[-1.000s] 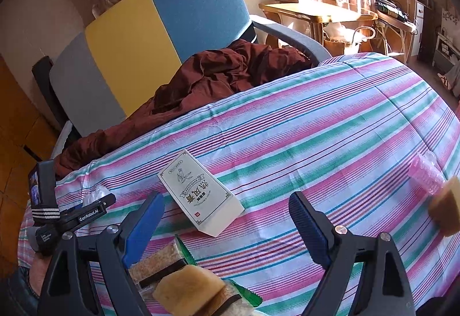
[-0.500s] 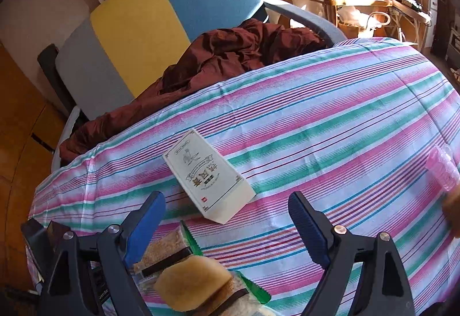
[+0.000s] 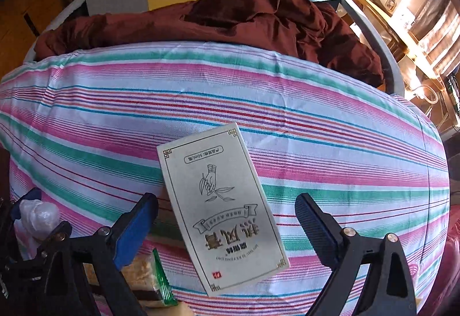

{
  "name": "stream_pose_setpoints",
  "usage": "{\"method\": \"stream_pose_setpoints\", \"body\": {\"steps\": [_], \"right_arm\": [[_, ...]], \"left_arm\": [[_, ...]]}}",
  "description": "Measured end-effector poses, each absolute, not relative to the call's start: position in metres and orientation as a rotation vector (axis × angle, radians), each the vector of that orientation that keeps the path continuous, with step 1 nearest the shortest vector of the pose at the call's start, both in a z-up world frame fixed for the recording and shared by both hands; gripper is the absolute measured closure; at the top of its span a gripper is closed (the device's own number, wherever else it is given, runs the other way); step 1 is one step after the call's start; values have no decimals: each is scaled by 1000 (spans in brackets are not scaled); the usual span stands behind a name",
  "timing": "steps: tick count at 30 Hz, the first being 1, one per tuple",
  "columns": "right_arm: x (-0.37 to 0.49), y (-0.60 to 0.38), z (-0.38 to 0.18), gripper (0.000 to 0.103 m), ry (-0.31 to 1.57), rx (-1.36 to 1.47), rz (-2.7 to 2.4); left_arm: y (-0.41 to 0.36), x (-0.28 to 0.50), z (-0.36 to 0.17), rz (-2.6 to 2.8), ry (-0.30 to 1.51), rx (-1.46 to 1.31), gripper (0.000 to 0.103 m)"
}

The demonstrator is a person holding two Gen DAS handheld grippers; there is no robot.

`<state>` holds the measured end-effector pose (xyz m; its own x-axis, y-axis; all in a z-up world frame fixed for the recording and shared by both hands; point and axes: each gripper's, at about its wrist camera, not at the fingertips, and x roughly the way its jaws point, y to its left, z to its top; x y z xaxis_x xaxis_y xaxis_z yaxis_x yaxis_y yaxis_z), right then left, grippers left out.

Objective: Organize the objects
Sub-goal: 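Carry the plastic bag into the tray with the left gripper while the right holds the white box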

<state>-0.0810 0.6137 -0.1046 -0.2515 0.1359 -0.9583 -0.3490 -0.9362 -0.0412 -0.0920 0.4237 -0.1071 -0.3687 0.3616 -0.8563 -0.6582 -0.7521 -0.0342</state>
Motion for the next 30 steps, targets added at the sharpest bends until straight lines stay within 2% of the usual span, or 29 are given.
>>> {"method": "stream_pose_setpoints", "body": {"steps": [1, 3, 4, 5, 11, 16, 18, 21, 30], "right_arm": [[-83, 614, -110, 22, 256, -1721, 2236], [-81, 617, -112, 35, 312, -1716, 2252], [-79, 619, -111, 46, 337, -1709, 2248], [-77, 621, -110, 49, 342, -1700, 2235], [-55, 627, -96, 50, 341, -1581, 2205], [-26, 627, -34, 50, 325, -1301, 2254], [-21, 616, -6, 50, 314, -1209, 2300], [-13, 594, 18, 50, 346, -1120, 2385], [-9, 513, 18, 50, 526, -1093, 2598]], "left_arm": [[424, -92, -107, 2141, 418, -1226, 36], [425, -91, -108, 2145, 420, -1221, 35], [425, -91, -108, 2146, 420, -1221, 35], [425, -91, -108, 2146, 417, -1220, 35], [424, -89, -109, 2154, 424, -1205, 35], [426, -90, -108, 2154, 435, -1213, 35], [426, -91, -106, 2152, 437, -1226, 39], [416, -95, -98, 2145, 382, -1267, 40], [349, -83, -40, 2250, 273, -1133, 40]]}}
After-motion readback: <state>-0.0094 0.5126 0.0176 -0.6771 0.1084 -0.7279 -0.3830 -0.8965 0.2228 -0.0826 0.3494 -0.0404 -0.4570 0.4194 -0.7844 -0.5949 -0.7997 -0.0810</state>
